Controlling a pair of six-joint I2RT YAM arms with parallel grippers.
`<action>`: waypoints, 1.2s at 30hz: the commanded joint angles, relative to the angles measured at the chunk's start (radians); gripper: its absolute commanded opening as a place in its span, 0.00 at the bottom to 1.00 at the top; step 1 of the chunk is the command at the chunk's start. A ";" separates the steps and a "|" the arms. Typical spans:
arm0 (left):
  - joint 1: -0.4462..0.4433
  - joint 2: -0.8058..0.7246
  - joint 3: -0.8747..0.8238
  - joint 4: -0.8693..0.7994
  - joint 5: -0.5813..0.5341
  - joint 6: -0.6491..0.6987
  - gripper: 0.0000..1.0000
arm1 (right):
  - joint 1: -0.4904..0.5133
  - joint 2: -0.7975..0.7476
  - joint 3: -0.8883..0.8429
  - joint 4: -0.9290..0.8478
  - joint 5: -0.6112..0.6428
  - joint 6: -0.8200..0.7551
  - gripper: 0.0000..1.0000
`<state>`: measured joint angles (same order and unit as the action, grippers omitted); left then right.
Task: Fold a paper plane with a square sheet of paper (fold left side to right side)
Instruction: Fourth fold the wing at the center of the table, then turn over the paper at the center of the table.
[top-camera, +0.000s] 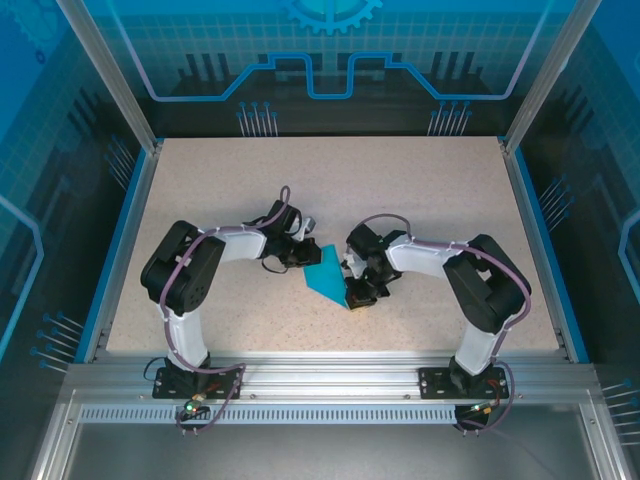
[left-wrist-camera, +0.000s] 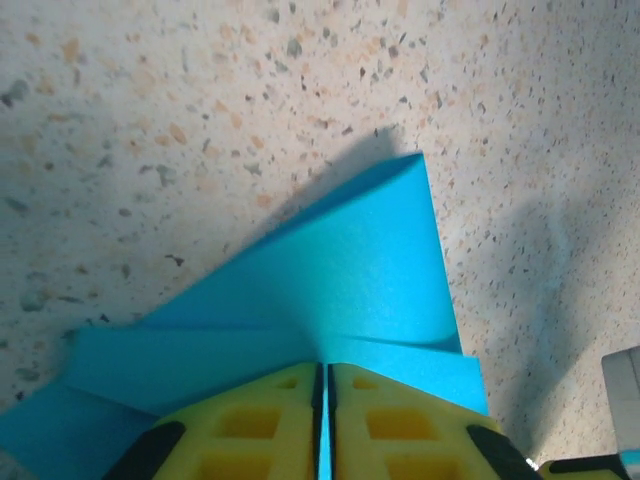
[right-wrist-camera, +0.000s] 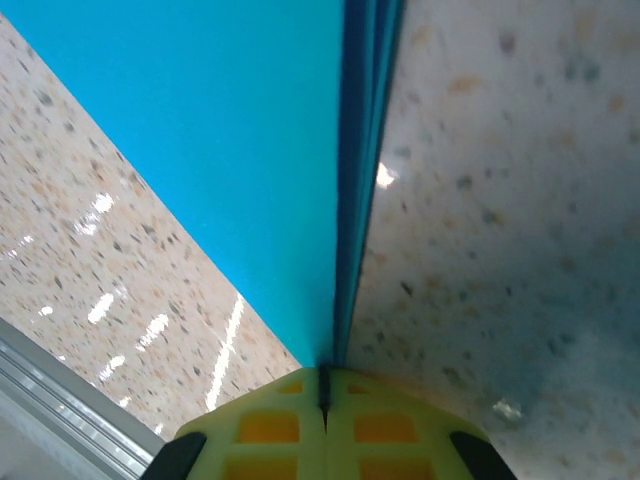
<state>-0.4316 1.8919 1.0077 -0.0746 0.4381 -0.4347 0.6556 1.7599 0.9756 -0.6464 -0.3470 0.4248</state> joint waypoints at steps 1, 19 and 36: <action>0.009 -0.035 0.051 -0.035 0.024 0.007 0.18 | -0.012 -0.054 -0.008 -0.064 -0.006 -0.013 0.00; 0.113 -0.294 -0.135 0.010 0.066 -0.103 0.48 | -0.152 -0.240 -0.040 0.371 0.031 0.038 0.39; 0.058 -0.055 -0.078 0.166 0.184 -0.179 0.44 | -0.228 -0.432 -0.199 0.482 0.084 0.166 0.61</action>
<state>-0.3618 1.8027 0.8890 0.0486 0.5777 -0.5976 0.4458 1.3613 0.7921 -0.1909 -0.2611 0.5732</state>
